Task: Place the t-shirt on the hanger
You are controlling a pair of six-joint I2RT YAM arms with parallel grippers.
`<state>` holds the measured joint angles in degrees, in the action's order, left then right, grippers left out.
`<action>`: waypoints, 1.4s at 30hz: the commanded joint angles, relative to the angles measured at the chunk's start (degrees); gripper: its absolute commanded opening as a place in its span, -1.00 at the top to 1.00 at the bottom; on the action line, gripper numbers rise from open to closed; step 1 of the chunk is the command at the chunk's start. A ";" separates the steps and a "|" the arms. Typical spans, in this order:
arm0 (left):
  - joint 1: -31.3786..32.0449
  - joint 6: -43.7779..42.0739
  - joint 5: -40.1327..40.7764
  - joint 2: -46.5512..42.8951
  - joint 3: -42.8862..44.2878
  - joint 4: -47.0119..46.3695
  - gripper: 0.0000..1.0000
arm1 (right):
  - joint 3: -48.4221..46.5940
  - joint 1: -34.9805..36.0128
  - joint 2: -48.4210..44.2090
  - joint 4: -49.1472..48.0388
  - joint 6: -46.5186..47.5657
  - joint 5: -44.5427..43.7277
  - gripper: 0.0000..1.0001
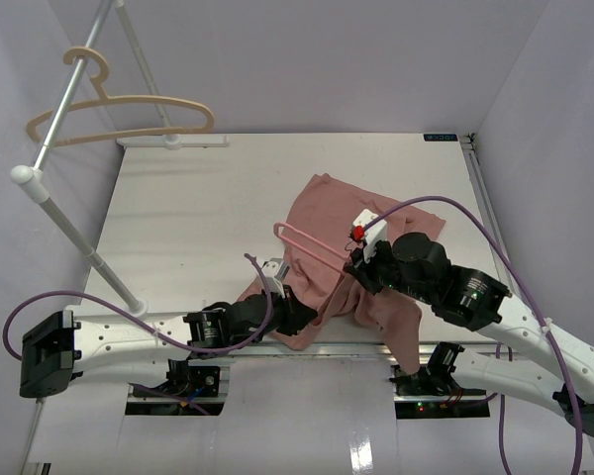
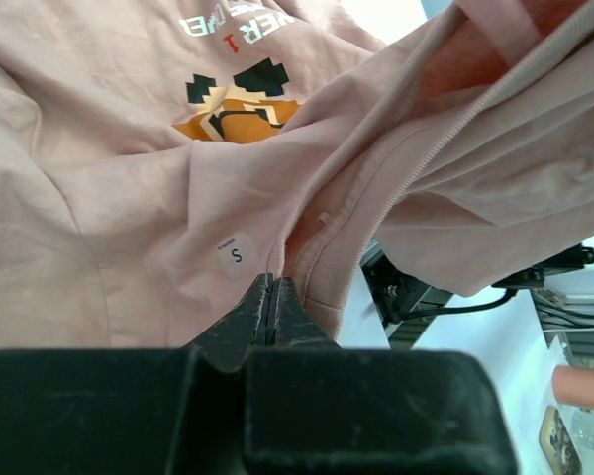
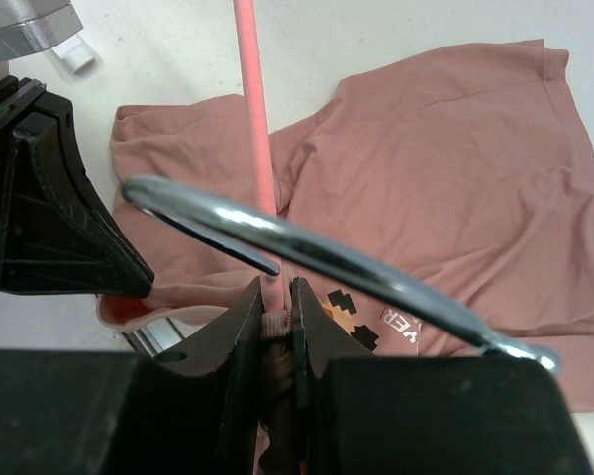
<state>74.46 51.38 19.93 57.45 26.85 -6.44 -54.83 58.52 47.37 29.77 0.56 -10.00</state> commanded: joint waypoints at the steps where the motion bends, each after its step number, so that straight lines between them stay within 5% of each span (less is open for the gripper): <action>1: 0.16 -0.67 2.25 -2.41 1.39 3.97 1.00 | -0.19 0.01 -2.28 -3.86 -0.12 -1.10 0.85; 7: 0.12 -2.07 5.42 -5.50 3.03 9.77 1.00 | -0.28 0.06 -3.43 -3.23 -0.12 -1.78 0.85; 9: 0.16 -2.34 3.59 -5.46 2.92 9.27 0.55 | -0.30 0.01 -3.34 -3.14 -0.12 -1.69 0.85; 10: 0.16 -2.66 2.76 -5.28 2.84 8.48 0.51 | -0.34 0.02 -3.32 -3.15 -0.12 -1.69 0.85; 15: 0.16 -4.05 0.22 -3.83 2.46 6.97 1.00 | 0.03 0.06 -2.94 -3.27 -0.12 -1.78 0.85; 24: 0.16 -3.13 6.48 -6.10 3.53 11.32 1.00 | 0.49 0.01 -3.90 -3.23 -0.12 -1.61 0.85; 31: -3.20 -6.23 25.28 -9.87 11.75 26.45 1.00 | 1.82 0.01 -5.53 -3.16 -0.12 2.26 0.85; 42: -11.78 -16.88 27.85 -11.88 19.56 26.13 1.00 | 3.36 0.10 -11.45 0.05 -1.71 6.74 0.84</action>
<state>64.56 39.84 44.22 47.01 43.33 18.06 -51.48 58.52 38.01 29.77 -0.22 -4.82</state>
